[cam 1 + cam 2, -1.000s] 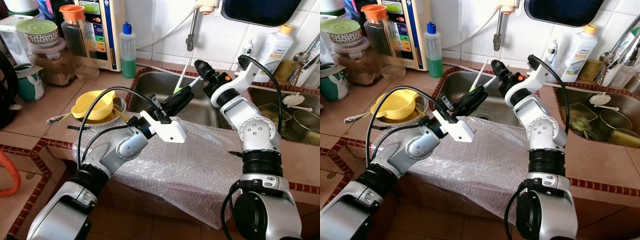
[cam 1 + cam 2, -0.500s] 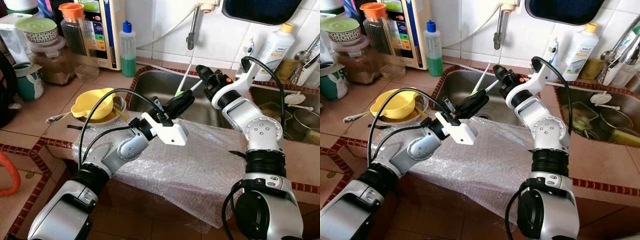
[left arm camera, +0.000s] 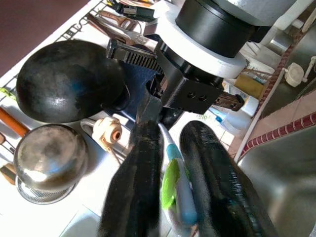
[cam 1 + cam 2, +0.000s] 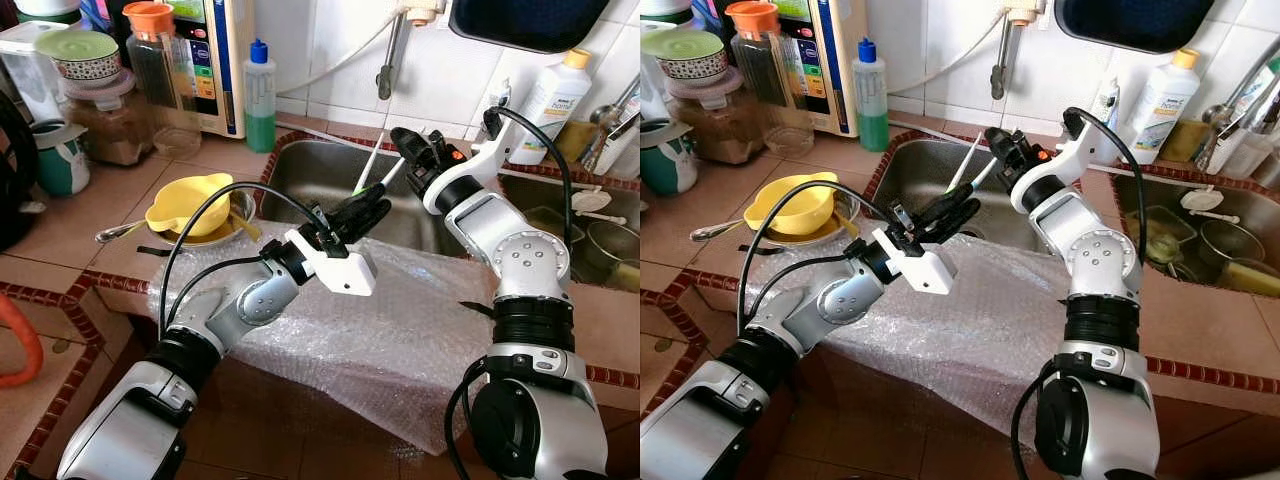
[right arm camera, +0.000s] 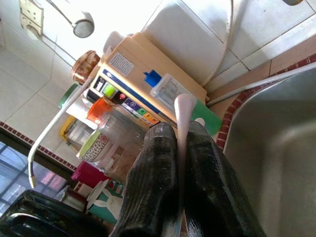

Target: Kitchen organization

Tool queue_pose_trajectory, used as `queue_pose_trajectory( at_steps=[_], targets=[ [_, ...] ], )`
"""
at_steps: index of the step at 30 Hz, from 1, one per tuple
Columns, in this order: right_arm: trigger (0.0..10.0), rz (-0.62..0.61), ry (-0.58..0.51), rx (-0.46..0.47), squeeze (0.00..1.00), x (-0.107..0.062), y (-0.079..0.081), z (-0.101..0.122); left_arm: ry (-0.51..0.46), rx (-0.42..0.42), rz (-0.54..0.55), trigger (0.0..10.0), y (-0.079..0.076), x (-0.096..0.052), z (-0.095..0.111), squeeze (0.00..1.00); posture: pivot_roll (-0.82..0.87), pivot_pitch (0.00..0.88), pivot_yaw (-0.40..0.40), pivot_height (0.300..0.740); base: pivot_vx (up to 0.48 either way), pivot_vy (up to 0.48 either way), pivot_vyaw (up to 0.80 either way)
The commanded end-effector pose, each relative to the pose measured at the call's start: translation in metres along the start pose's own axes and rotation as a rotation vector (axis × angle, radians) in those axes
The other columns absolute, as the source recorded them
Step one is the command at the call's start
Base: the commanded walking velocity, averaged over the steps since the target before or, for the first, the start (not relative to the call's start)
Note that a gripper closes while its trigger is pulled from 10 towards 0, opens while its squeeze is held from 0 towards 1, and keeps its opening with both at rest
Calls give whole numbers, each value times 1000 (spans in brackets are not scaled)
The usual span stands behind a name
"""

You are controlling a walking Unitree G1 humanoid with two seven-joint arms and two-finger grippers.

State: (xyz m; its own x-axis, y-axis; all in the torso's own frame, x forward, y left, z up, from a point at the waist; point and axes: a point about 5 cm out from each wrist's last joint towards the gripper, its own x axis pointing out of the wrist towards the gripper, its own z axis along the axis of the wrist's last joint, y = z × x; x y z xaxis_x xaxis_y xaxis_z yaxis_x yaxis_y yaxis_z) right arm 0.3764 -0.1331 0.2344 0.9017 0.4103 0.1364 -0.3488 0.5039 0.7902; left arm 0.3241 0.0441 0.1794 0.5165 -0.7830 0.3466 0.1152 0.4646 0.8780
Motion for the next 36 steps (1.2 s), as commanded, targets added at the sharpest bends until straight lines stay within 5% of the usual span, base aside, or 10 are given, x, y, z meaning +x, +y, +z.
queue_pose_trajectory(
  at_steps=[1, 13, 22, 31, 36],
  targets=[
    [0, -88, 24, -18, 0, -5, -15, -4, -67, 18, 94, 10000, 20, 12, 8, 1000, 29, 0, -99, 740, 0, 0, 0],
    [0, -115, -13, -26, 0, -4, -17, -1, -70, 26, 130, 10000, 27, 13, 7, 1000, 30, 0, -99, 740, 0, 0, 0],
    [0, -194, -150, -204, 0, 14, -24, 12, -14, -48, 195, 10000, 24, 0, 10, 1000, 68, 0, -94, 740, 0, 0, 0],
    [0, -241, -203, -237, 0, 24, -26, 16, 34, -97, 198, 10000, 11, -15, 13, 1000, 95, 0, -95, 740, 0, 0, 0],
    [0, -290, -193, -326, 0, 24, -40, 8, 88, -134, 229, 10000, 14, -21, 14, 1000, 109, 0, -86, 740, 0, 0, 0]
  ],
)
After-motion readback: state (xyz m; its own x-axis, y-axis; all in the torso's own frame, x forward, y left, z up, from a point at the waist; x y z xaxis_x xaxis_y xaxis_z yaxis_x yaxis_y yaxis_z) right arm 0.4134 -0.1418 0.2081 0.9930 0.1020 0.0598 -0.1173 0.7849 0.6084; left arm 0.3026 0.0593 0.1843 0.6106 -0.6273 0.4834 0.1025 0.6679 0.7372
